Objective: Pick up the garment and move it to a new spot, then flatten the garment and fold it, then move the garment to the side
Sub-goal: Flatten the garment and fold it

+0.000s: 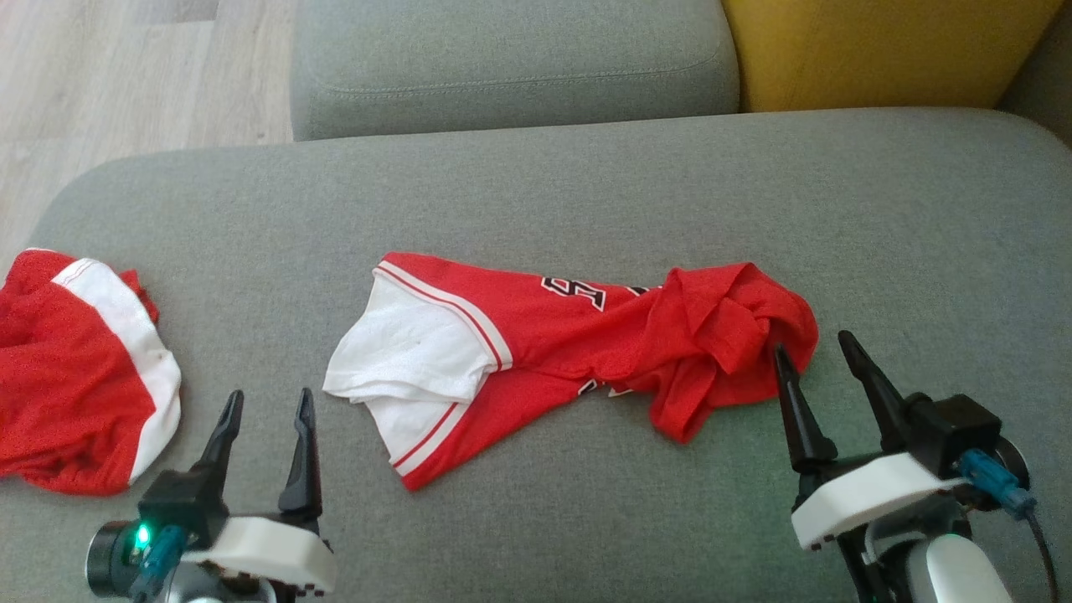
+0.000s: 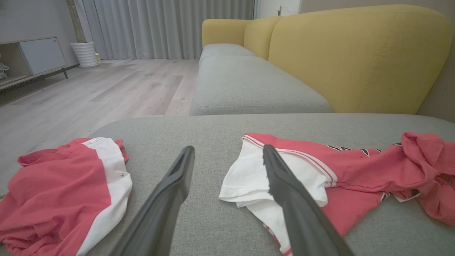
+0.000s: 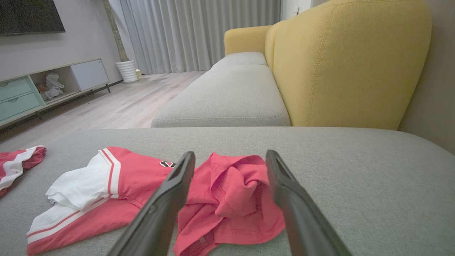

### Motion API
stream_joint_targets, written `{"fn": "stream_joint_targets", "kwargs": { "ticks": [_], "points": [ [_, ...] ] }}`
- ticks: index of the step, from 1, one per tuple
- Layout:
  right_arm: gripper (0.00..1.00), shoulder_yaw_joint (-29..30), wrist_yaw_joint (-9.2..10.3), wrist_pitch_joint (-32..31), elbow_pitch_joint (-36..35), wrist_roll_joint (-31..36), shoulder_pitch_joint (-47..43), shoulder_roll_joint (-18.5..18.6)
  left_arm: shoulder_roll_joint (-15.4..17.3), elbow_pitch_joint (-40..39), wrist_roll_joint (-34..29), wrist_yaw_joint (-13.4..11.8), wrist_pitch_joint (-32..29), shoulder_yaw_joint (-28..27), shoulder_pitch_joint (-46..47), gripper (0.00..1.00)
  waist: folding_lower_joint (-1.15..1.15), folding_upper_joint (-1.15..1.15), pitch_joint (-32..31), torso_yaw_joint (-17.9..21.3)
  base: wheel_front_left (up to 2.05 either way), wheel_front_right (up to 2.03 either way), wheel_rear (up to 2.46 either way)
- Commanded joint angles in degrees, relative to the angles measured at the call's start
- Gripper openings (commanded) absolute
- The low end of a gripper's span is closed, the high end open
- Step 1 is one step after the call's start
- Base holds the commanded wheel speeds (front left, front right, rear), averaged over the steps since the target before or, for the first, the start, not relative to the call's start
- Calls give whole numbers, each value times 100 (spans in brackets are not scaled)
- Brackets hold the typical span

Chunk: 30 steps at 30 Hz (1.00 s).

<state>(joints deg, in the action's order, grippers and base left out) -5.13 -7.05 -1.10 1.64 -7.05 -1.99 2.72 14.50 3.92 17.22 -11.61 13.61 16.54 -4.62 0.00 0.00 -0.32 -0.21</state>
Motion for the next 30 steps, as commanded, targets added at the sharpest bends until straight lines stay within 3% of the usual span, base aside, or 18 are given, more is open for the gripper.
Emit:
{"fn": "stream_joint_targets", "kwargs": {
  "ticks": [1,12,30],
  "points": [
    [100,-116,-44,-7,-234,9,102,17,135,-212,-39,-43,-7,-180,168,100,0,0,3,1,0,0,0],
    [100,-59,-44,-147,16,-123,295,16,138,-215,-15,-17,1,-129,364,100,0,0,256,-111,0,0,0],
    [100,176,-44,-1243,1573,-92,2126,16,-223,216,-159,313,135,10,1405,100,0,0,1203,-686,0,0,0]
  ]
}}
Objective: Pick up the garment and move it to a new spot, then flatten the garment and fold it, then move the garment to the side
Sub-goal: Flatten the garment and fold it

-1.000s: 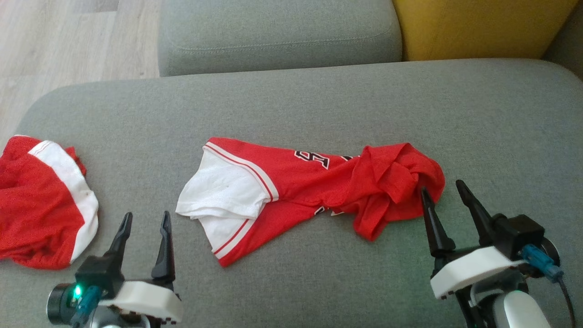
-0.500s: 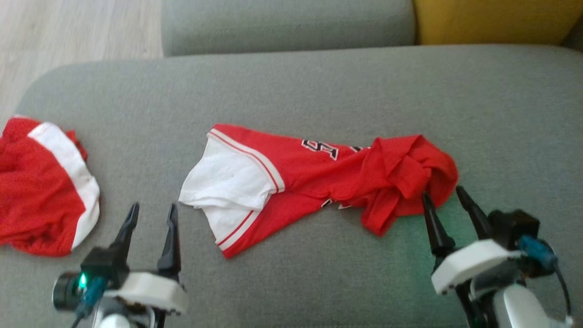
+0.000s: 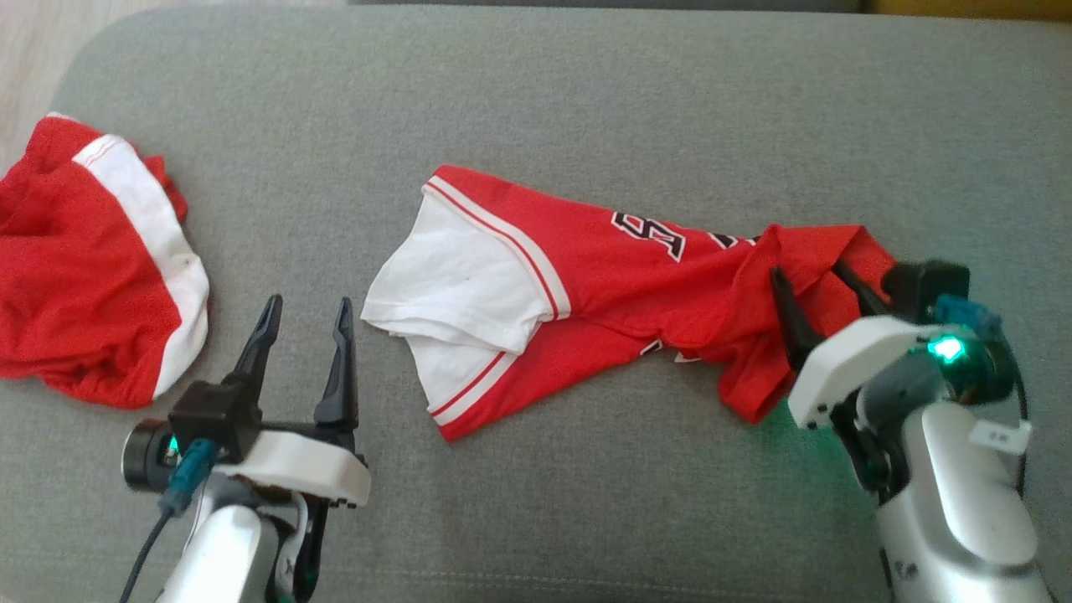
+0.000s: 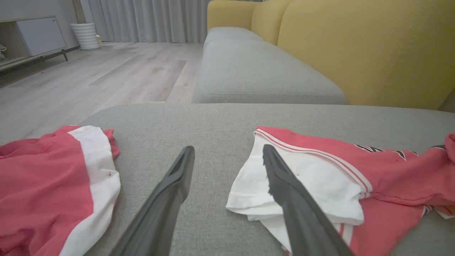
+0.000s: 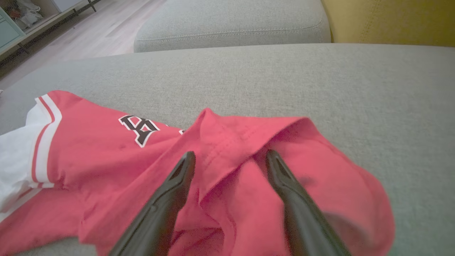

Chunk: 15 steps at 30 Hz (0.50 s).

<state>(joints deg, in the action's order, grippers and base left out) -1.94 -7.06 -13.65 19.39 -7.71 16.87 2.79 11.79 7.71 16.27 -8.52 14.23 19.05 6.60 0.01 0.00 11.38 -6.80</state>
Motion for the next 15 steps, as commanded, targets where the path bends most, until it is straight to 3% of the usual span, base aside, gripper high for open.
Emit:
{"fn": "stream_joint_targets", "kwargs": {
  "ticks": [1,2,4,7,15],
  "points": [
    [100,-158,-43,-4,-175,-45,295,10,29,-165,-75,15,73,-258,302,100,-1,0,46,-32,0,0,0],
    [100,-190,-43,1,-171,-47,343,10,13,-168,-89,25,74,-277,314,100,-1,0,60,-34,0,0,0],
    [51,-231,-43,35,-197,-47,399,10,-21,-177,-113,42,74,-323,324,100,-1,0,79,-27,0,0,0],
    [0,-279,-43,105,-330,-23,386,9,-61,-196,-153,70,75,-394,311,100,-1,0,80,7,0,0,0],
    [0,-238,-43,15,-1049,-188,53,217,-136,-244,-245,136,76,-558,242,100,-1,0,37,183,0,0,0]
  ]
}}
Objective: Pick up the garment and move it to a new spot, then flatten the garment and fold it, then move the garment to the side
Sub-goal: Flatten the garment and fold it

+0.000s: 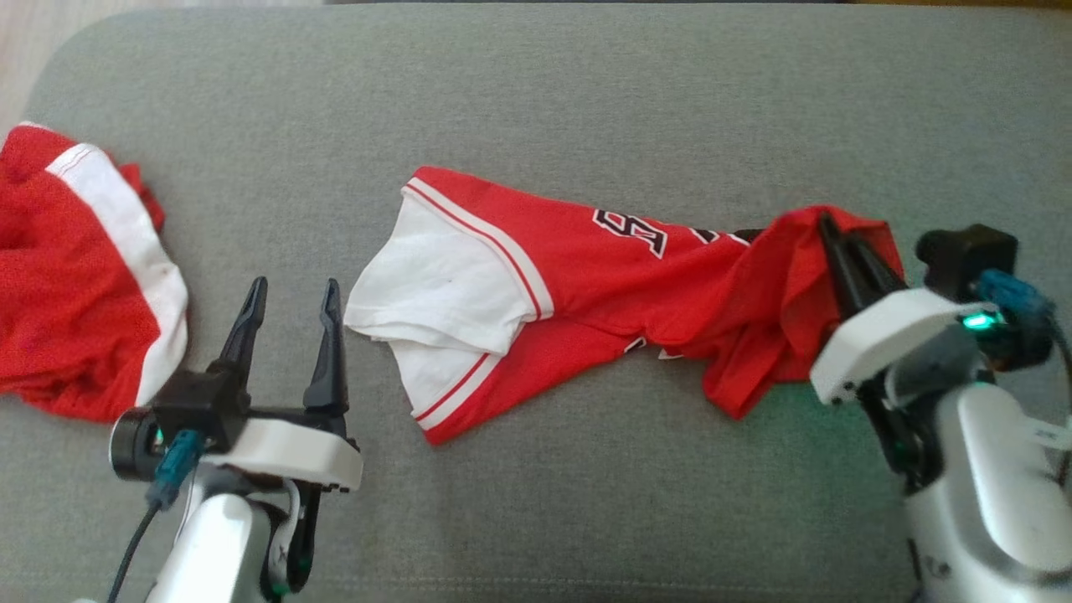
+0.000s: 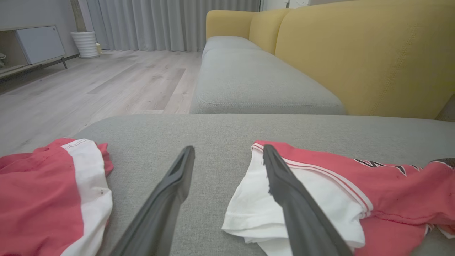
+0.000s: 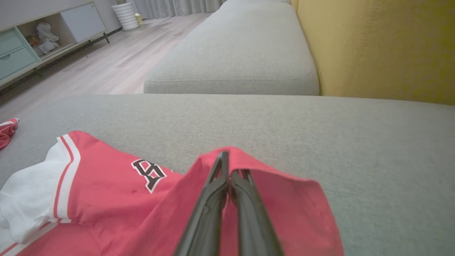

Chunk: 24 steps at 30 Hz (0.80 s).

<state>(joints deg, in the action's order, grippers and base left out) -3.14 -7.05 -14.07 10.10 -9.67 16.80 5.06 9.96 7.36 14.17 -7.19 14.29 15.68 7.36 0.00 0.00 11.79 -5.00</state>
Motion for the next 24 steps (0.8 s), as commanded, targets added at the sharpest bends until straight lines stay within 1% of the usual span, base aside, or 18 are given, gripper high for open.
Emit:
{"fn": "stream_joint_targets", "kwargs": {
  "ticks": [1,5,9,12,17,18,19,20,24],
  "points": [
    [0,-96,-44,-29,-241,-40,-10,52,40,-215,-47,13,70,-244,158,100,0,0,-6,29,0,0,0],
    [0,89,-44,-534,-651,-237,-344,341,10,-223,-92,66,70,-315,162,100,0,0,-2,101,0,0,0],
    [0,338,-44,-1116,-783,-404,-703,587,-38,-213,-129,119,71,-361,183,100,0,0,14,114,0,0,0],
    [0,442,-44,-1230,-768,-498,-819,672,-76,-205,-157,152,71,-394,200,100,0,0,45,106,0,0,0],
    [0,408,-44,-1054,-419,-629,-675,612,-124,-162,-194,207,71,-462,212,100,0,0,71,110,0,0,0],
    [31,357,-44,-1004,-338,-618,-647,626,-133,-150,-200,215,71,-476,208,100,0,0,65,115,0,0,0],
    [84,329,-44,-923,-278,-639,-620,616,-139,-138,-205,223,71,-491,201,100,0,0,55,125,0,0,0],
    [100,312,-44,-853,-225,-659,-609,597,-145,-125,-210,228,71,-506,189,100,0,0,35,140,0,0,0],
    [100,291,-44,-540,-255,-677,-684,569,-149,-87,-228,249,71,-563,110,100,0,0,-85,215,0,0,0]
  ]
}}
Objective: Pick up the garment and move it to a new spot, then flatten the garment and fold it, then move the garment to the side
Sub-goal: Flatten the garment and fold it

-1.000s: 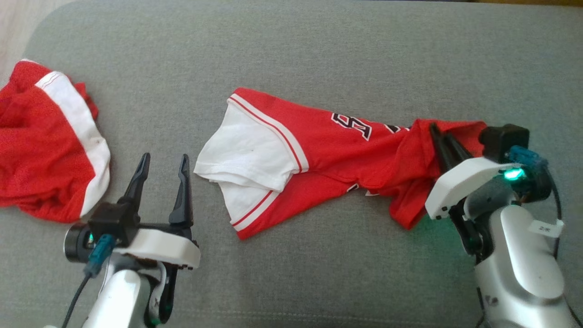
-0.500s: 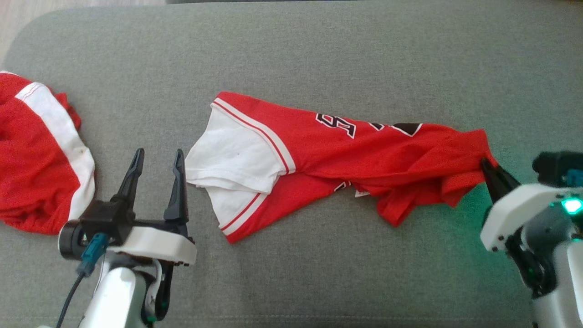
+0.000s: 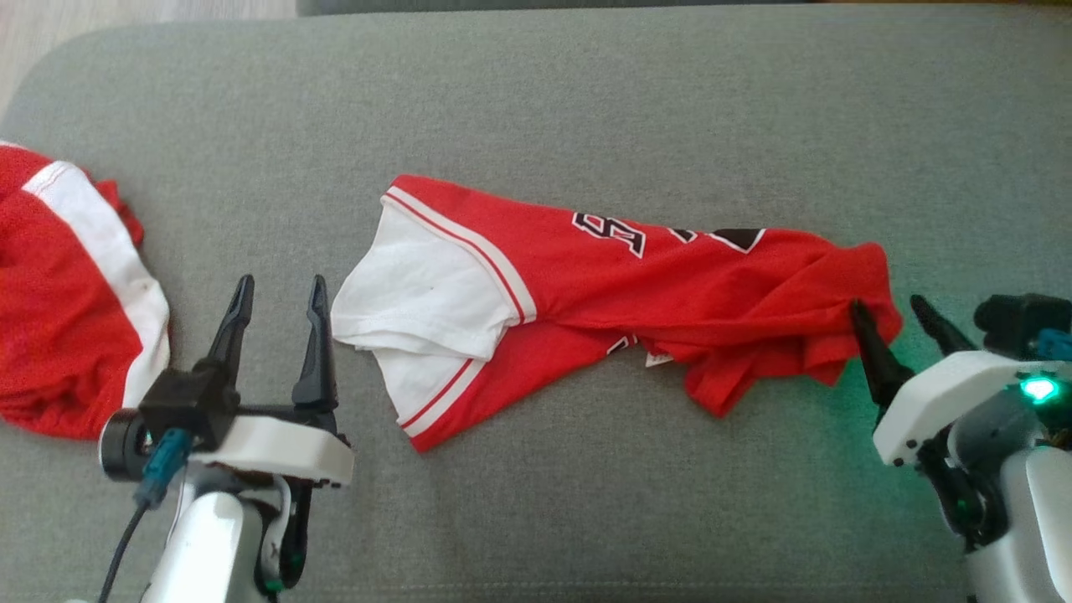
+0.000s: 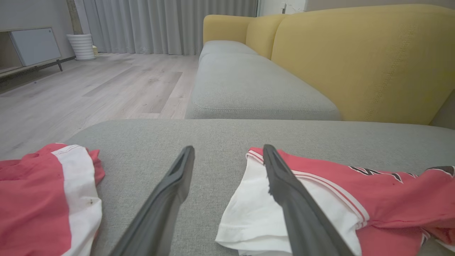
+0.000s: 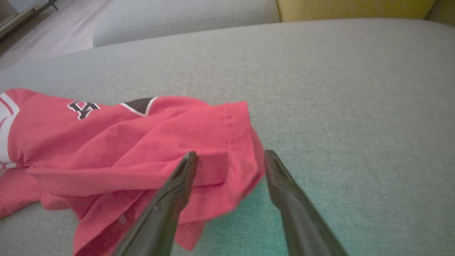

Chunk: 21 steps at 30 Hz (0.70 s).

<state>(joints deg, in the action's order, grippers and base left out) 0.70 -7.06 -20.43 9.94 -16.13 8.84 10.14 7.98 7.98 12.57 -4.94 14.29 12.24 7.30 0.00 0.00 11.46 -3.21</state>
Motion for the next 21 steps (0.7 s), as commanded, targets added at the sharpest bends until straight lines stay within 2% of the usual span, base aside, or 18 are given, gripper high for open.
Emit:
{"fn": "stream_joint_targets", "kwargs": {
  "ticks": [1,7,14,21],
  "points": [
    [100,-71,-43,168,-291,-8,64,63,50,-141,-72,27,71,-232,92,100,0,0,-87,54,0,0,0],
    [100,65,-43,725,-881,214,-254,-23,72,-93,-75,30,71,-296,-63,100,0,0,-328,138,0,0,0],
    [100,-289,-43,1438,-1472,547,-401,-220,154,-36,-78,-15,71,-354,-262,100,0,0,-597,191,0,0,0],
    [100,-406,-43,1592,-1550,573,-717,-402,203,-91,-81,-57,21,-319,-488,100,0,0,-774,205,0,0,0]
  ]
}}
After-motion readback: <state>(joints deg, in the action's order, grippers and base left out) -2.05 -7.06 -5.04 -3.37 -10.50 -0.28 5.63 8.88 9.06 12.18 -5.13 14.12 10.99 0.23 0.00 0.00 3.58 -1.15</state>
